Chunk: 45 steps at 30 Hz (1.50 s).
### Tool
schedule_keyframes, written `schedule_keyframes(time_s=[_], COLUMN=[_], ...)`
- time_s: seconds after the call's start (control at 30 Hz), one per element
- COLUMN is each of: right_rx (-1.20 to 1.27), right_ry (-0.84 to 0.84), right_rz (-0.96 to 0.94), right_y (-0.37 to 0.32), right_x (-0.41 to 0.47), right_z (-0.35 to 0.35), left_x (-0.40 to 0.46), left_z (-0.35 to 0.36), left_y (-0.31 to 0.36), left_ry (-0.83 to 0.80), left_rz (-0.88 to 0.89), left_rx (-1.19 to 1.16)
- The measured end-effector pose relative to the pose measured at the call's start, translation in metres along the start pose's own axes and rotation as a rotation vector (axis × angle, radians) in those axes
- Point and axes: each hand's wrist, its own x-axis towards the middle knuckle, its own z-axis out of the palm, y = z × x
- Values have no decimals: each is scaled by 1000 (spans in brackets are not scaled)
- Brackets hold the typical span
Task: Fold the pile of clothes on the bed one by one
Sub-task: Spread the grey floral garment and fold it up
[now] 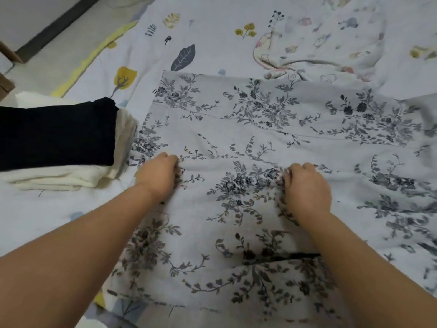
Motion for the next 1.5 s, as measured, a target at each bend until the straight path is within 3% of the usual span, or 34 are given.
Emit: schedule_keyframes(time_s=[0.13, 0.23, 0.33, 0.4, 0.5, 0.6, 0.77, 0.83, 0.97, 1.17, 1.5], right_rx=[197, 242, 176, 65, -73, -112, -78, -38, 205, 153, 82], right_ry=[91, -30, 129, 195, -38, -324, -442, -428, -226, -345, -328], right_rz=[-149, -248, -289, -215, -49, 53, 26, -25, -58, 19, 213], right_y=[-21, -33, -26, -17, -4, 15, 16, 21, 44, 88, 190], right_x=[7, 7, -10, -27, -49, -50, -45, -45, -53, -70, -96], right_z=[-2, 10, 21, 27, 36, 53, 40, 27, -4, -47, -110], left_x=[3, 0, -11, -25, -47, -55, -51, -51, -54, -62, -83], left_z=[-11, -16, -5, 12, 47, 73, 65, 49, 16, -17, -43], left_y=[-26, -20, 16, 49, 82, 85, 92, 98, 123, 186, 288], left_ry=[276, 239, 284, 221, 57, -165, -247, -277, -169, -216, -255], left_rz=[-111, -253, -120, 81, 274, 288, 260, 229, 310, 442, 629], left_rx=[8, -89, -114, -72, 16, 65, 104, 95, 46, -146, -117])
